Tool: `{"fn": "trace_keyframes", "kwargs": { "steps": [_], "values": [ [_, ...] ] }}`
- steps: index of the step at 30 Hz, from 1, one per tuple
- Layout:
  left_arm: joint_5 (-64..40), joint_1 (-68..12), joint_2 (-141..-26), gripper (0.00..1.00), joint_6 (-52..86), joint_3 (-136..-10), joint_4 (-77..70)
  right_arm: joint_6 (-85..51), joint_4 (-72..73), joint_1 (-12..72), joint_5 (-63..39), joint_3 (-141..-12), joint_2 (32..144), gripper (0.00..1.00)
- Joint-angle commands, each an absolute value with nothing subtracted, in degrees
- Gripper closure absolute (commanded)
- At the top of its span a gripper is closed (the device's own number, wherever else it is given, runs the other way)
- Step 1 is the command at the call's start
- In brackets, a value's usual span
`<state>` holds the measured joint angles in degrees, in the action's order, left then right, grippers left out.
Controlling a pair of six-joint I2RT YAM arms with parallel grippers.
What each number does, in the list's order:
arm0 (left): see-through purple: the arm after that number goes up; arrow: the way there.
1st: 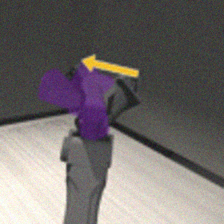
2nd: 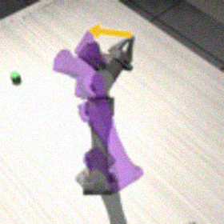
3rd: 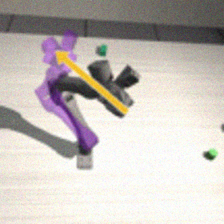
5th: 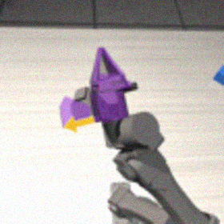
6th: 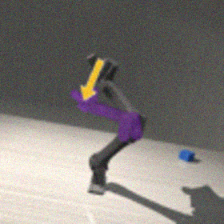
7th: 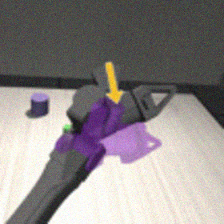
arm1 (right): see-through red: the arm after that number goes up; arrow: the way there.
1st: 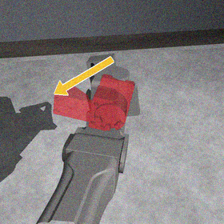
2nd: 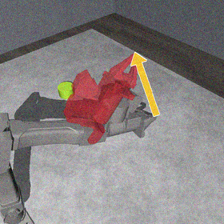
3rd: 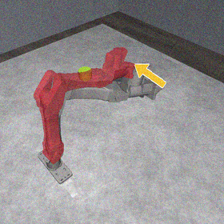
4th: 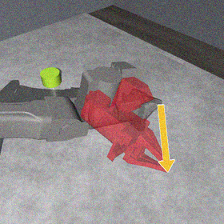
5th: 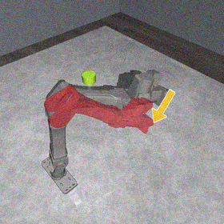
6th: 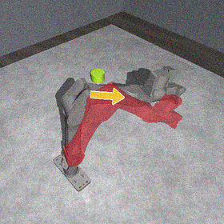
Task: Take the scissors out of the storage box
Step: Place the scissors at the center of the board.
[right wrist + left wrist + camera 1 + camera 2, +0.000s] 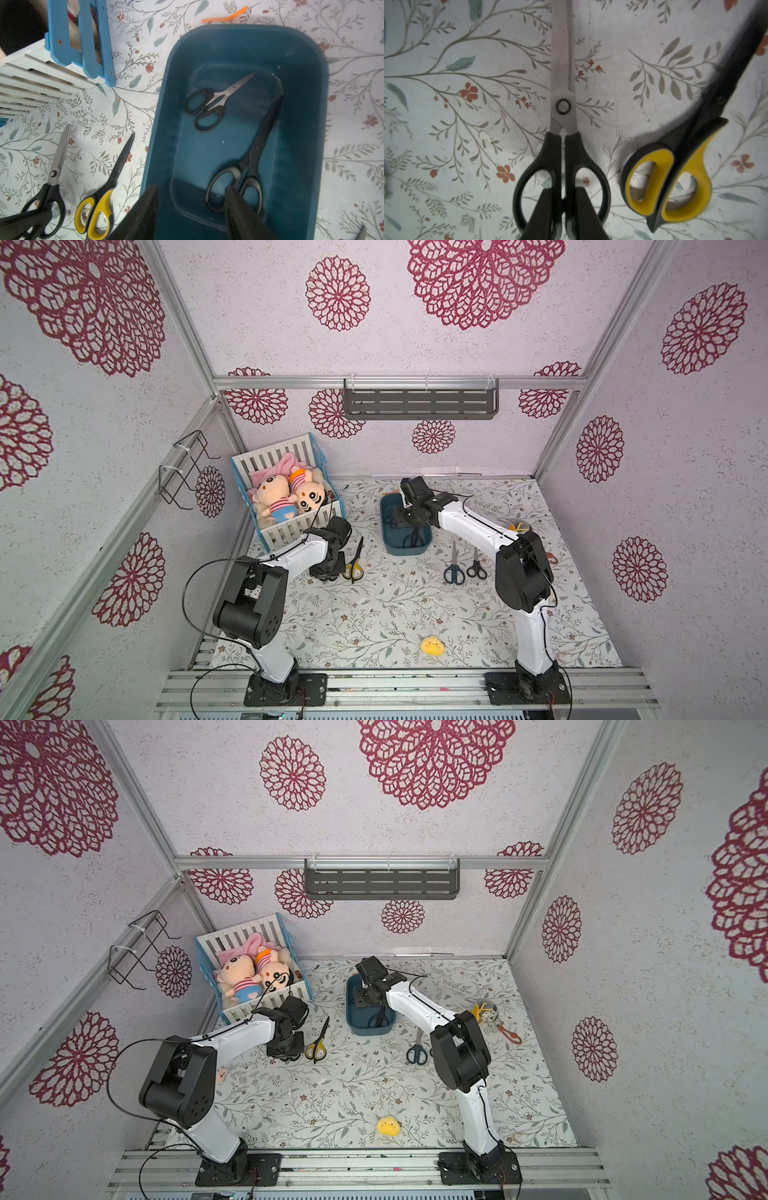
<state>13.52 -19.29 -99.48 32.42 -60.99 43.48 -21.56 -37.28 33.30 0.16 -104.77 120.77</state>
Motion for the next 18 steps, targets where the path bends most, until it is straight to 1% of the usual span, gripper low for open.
{"fn": "trace_keyframes", "kwargs": {
  "steps": [1, 3, 6, 8, 13, 18],
  "values": [
    [13.26, -18.43, -100.33, 0.92, 30.94, -61.31, 40.16, -22.68, -40.35, 33.75, 0.64, -106.58, 121.91, 0.44],
    [12.11, -18.41, -100.57, 0.9, 30.84, -61.09, 39.26, -23.27, -39.81, 33.77, 0.14, -106.27, 122.29, 0.44],
    [10.82, -18.53, -100.94, 0.81, 30.87, -61.12, 39.06, -25.73, -38.06, 33.78, 0.49, -106.42, 123.36, 0.46],
    [10.72, -18.56, -100.42, 0.78, 31.1, -61.33, 39.39, -28.04, -36.55, 33.76, 1.76, -106.63, 124.27, 0.47],
    [12.23, -18.6, -96.91, 0.73, 31.76, -62.38, 42.32, -31.09, -37.83, 33.58, 5.49, -113.75, 130.51, 0.51],
    [13.63, -18.8, -92.58, 0.72, 32.84, -66.11, 46.4, -31.6, -39.77, 32.73, 6.89, -118.42, 135.92, 0.54]
  ]
}}
